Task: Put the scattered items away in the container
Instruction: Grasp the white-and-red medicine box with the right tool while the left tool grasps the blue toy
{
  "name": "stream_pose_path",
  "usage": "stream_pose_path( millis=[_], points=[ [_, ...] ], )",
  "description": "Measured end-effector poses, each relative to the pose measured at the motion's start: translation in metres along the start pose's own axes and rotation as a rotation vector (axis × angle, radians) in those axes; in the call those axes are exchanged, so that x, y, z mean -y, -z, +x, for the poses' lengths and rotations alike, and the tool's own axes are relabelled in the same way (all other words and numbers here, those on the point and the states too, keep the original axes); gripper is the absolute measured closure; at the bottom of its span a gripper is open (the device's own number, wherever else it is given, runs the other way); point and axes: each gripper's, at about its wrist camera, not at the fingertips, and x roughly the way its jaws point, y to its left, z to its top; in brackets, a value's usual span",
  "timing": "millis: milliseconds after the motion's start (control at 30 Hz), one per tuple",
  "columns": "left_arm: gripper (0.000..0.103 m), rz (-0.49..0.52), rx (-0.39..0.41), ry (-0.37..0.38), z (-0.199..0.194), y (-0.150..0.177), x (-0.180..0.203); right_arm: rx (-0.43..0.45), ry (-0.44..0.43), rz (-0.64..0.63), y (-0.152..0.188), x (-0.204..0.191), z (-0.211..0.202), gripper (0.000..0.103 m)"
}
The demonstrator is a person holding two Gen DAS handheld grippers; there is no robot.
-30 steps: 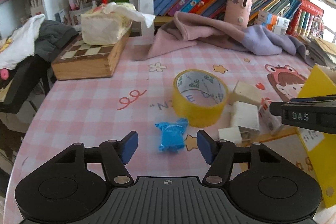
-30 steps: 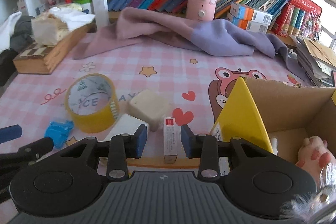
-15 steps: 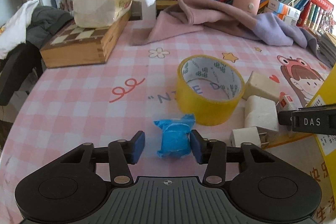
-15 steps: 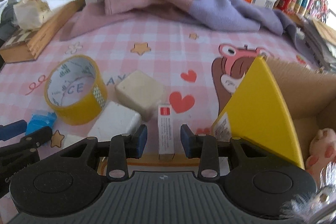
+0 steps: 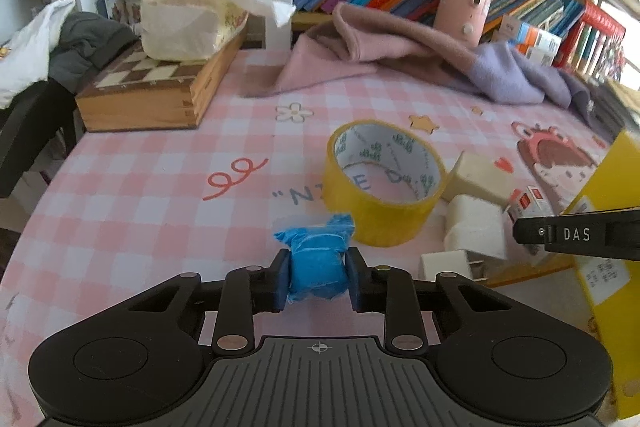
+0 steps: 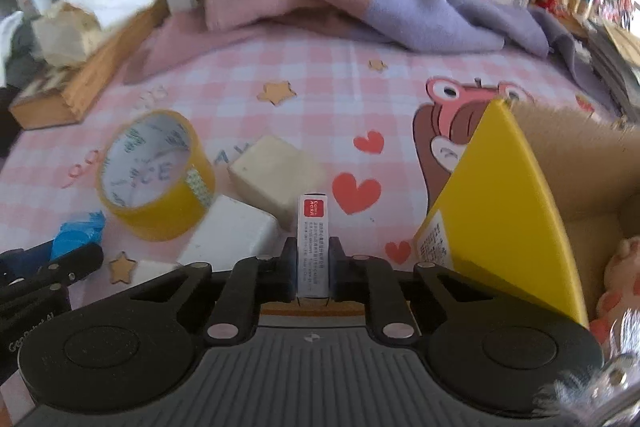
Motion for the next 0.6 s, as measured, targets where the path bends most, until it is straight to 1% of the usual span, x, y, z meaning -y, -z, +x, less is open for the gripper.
stream_pose_path(
  millis=[333, 600],
  points=[
    [0.076, -0.017, 0.062, 0.019, -0.048, 0.006, 0.004, 0.058, -0.072, -0.019, 0.009, -0.002, -0.043, 0.089],
    [0.076, -0.014, 0.096, 0.027, -0.087, 0.02, 0.009, 0.084, -0.123, -0.051, 0.022, -0.002, -0.075, 0.089]
  ],
)
